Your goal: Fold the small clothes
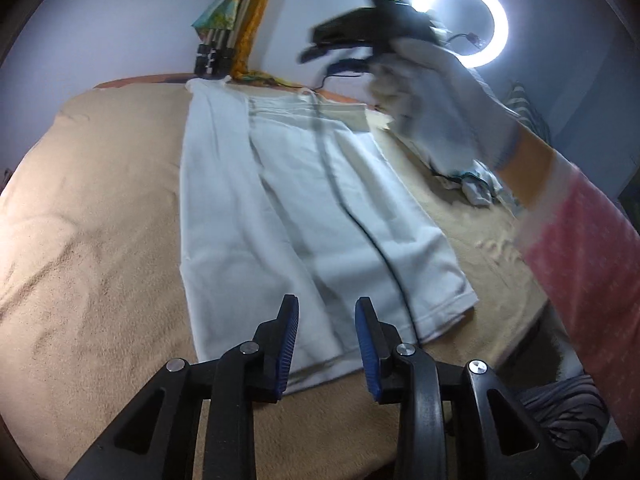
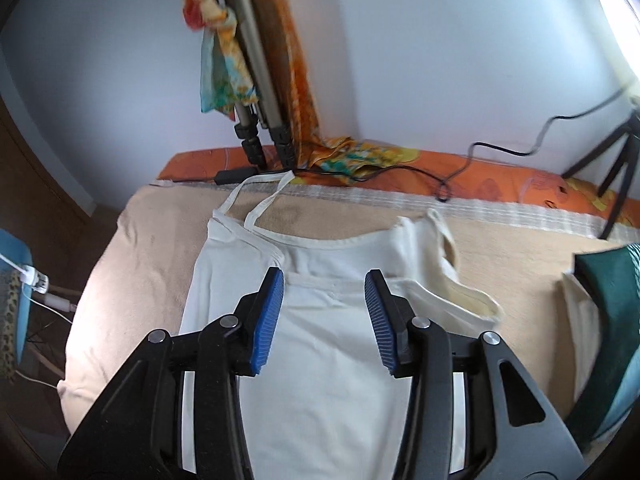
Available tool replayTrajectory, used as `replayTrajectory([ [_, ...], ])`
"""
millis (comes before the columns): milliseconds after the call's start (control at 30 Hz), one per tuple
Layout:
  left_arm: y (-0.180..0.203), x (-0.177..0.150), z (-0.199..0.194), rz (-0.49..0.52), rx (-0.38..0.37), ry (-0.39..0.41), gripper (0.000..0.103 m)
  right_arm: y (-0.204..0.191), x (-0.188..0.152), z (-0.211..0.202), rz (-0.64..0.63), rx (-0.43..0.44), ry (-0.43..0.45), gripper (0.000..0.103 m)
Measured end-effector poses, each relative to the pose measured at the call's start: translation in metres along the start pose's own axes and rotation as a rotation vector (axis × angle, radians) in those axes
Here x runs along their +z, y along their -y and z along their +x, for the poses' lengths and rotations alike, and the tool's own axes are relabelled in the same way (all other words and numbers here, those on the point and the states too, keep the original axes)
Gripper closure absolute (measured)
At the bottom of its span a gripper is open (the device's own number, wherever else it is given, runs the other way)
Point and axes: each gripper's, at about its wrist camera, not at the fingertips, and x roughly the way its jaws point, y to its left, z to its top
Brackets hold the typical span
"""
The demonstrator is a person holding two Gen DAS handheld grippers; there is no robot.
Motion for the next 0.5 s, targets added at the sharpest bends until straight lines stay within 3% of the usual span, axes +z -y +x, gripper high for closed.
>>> replayTrajectory([
  [133,0.0,0.002,0.02,0.004,0.023,-0.034,0.075,0.029,-0.025,-0.041,0.043,0.022,0.029,0.058],
  [233,0.004,-0.003,0.043,0.006,0.003,-0.123,0.074,0.053,-0.046,-0.065,0.07,0.008,0.046,0.058],
  [367,0.014,0.0,0.047,0.038,0.052,-0.103,0.071,0.083,-0.063,-0.09,0.1,-0.012,0.06,0.058],
  [500,0.038,0.005,0.029,0.095,0.069,0.006,0.072,0.114,-0.074,-0.111,0.136,-0.002,0.076,0.058],
])
